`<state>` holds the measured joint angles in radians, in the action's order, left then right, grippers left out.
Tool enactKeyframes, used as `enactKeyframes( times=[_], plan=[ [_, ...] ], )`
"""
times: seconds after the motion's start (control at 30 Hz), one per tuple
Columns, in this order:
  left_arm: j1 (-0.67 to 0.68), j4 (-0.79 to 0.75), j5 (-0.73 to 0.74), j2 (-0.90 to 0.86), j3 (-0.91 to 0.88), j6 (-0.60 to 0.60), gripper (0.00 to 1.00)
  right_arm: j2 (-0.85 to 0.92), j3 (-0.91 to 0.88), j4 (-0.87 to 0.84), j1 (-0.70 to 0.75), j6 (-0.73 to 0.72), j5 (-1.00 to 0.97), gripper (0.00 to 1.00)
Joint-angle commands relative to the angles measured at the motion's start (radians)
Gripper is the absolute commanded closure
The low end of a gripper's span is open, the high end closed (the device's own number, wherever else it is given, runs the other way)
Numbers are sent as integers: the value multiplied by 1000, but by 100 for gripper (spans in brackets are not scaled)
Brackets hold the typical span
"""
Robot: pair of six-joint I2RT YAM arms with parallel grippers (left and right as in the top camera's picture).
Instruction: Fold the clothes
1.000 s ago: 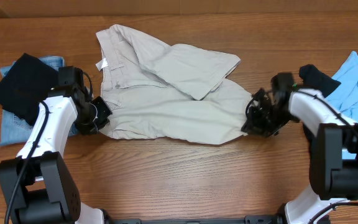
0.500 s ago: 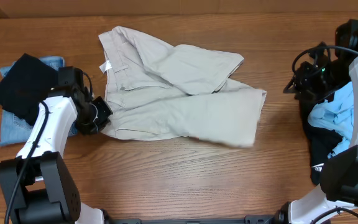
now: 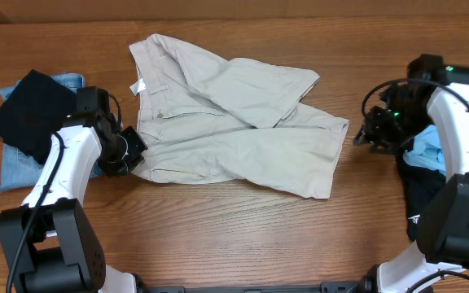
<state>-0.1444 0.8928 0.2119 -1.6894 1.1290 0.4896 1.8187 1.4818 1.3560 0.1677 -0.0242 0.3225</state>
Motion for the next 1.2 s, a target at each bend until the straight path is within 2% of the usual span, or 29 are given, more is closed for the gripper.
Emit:
enactKeyframes(
  times=[0.0,0.13,0.33,0.43,0.53,0.73,0.83,1.17],
  plan=[
    [-6,-2,-21,12,0,-35,93,-6,-80,-140,-40,35,77,57],
    [-6,44,-29,12,0,-42,94,-4,-149,-238,-111,36,91,59],
    [-6,105,-169,12,-1,-42,94,-3,-224,-256,-241,38,86,58],
    [-6,97,-171,12,-1,-42,94,-3,-256,-267,-275,-58,-13,57],
    [-6,86,-171,12,0,-42,93,-3,-265,-293,-276,-148,-139,53],
    [-6,81,-171,12,0,-42,93,-3,-265,-322,-276,-148,-169,50],
    [-6,76,-171,12,0,-42,93,-3,-264,-391,-273,-148,-191,42],
    [-6,77,-171,12,0,-42,93,23,-271,-451,-273,-148,-187,42]
  ],
)
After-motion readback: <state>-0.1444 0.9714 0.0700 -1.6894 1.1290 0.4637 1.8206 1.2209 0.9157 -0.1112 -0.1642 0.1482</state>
